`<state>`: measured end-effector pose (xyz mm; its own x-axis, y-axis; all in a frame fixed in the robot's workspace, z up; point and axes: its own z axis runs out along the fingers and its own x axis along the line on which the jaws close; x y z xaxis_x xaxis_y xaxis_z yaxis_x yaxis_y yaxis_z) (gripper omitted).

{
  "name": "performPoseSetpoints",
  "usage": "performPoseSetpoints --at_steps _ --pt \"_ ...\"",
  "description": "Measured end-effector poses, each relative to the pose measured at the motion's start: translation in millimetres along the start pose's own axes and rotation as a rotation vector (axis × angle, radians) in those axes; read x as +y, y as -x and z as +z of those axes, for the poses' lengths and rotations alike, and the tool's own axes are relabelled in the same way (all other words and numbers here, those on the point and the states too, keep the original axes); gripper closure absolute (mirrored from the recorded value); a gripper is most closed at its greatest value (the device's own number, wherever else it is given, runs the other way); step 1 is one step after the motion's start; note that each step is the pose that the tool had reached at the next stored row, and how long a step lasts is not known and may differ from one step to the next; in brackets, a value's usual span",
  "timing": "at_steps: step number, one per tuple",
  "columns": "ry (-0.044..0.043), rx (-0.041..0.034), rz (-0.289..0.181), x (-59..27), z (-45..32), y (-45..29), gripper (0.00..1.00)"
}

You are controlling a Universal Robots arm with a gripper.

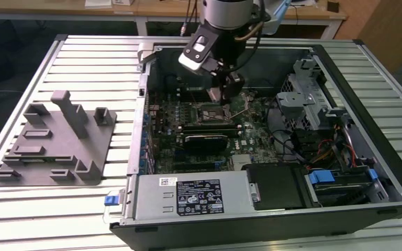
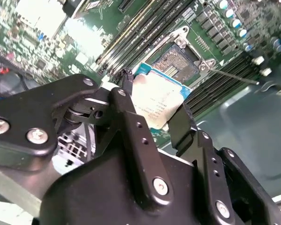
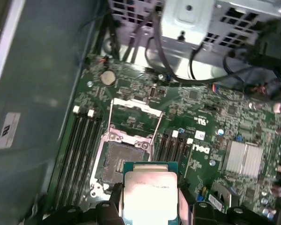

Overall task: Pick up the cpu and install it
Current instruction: 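Place the cpu into insertion slot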

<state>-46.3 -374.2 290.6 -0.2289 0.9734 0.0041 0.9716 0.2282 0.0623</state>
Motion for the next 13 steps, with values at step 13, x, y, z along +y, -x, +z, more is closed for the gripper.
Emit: performPoseSetpoints --at_steps 13 --pt "0.0008 -0.0125 0.200 -0.9 15.6 -0.3 0.46"
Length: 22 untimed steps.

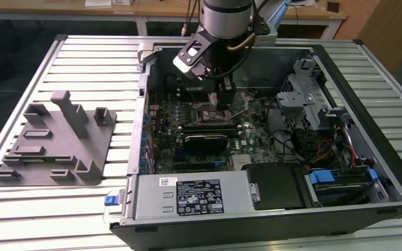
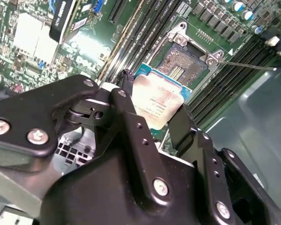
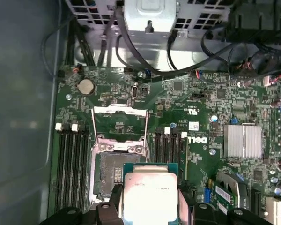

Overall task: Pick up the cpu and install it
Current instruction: 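Place the cpu into insertion slot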

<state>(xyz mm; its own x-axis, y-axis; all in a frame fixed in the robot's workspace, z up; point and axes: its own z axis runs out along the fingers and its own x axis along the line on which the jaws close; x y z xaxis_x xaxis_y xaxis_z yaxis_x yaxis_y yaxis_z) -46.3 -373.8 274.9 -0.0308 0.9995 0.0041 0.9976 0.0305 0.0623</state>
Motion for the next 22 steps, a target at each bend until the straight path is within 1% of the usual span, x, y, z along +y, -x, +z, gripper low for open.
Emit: performPoseSetpoints --at_steps 6,12,14,22 --pt "0.0001 -0.0002 0.003 -0.6 9.8 -0.2 0.46" --pt "0.0001 0.0009 -0.013 -1.2 19.7 -0.8 0.46" --pt "0.0000 0.0009 -0.016 -1.3 21.6 -1.6 0.46" --pt "0.0000 0.0010 -0.016 -1.4 29.8 -13.2 0.46"
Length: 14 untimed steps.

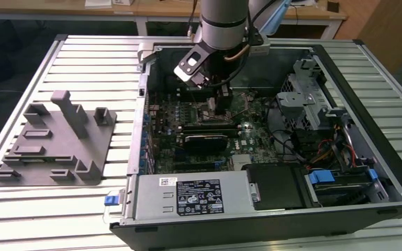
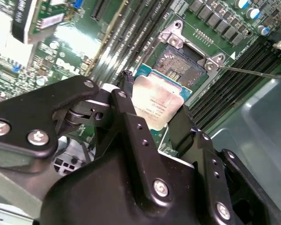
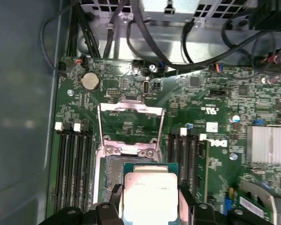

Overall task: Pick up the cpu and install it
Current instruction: 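Place the cpu into insertion slot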

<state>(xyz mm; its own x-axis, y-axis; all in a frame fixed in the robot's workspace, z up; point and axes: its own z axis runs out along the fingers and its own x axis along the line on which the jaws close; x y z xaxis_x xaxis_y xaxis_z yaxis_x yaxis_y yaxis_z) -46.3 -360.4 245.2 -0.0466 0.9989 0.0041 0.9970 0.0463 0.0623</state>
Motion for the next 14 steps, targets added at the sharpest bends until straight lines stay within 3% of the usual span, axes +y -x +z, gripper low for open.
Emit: performPoseSetpoints --at_steps 11,14 --pt "-0.0003 -0.0007 0.012 -0.6 16.1 -10.3 0.46" --pt "-0.0002 -0.0015 0.022 -0.6 17.3 -10.7 0.46"
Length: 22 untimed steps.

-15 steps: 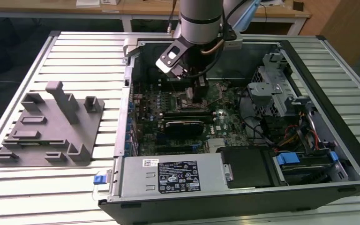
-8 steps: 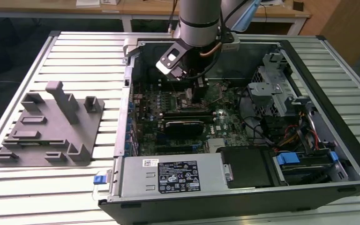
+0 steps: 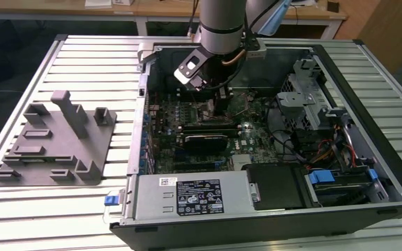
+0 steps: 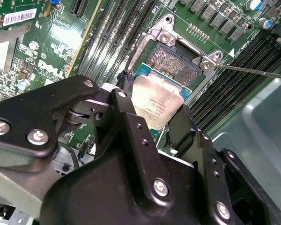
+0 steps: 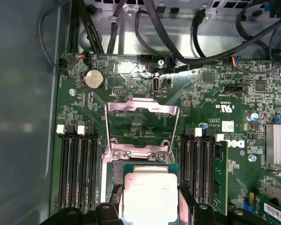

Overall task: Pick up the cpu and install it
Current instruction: 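Place the cpu into insertion slot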

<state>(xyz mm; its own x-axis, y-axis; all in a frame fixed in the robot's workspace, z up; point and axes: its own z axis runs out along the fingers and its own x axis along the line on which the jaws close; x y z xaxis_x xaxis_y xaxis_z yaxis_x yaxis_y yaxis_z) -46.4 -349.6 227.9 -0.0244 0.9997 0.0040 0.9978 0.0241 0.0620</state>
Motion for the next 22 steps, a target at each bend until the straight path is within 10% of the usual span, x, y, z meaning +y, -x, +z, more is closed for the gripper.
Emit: performPoseSetpoints --at_steps 22 --pt "0.0002 0.0000 0.008 -7.3 9.7 -6.2 0.46"
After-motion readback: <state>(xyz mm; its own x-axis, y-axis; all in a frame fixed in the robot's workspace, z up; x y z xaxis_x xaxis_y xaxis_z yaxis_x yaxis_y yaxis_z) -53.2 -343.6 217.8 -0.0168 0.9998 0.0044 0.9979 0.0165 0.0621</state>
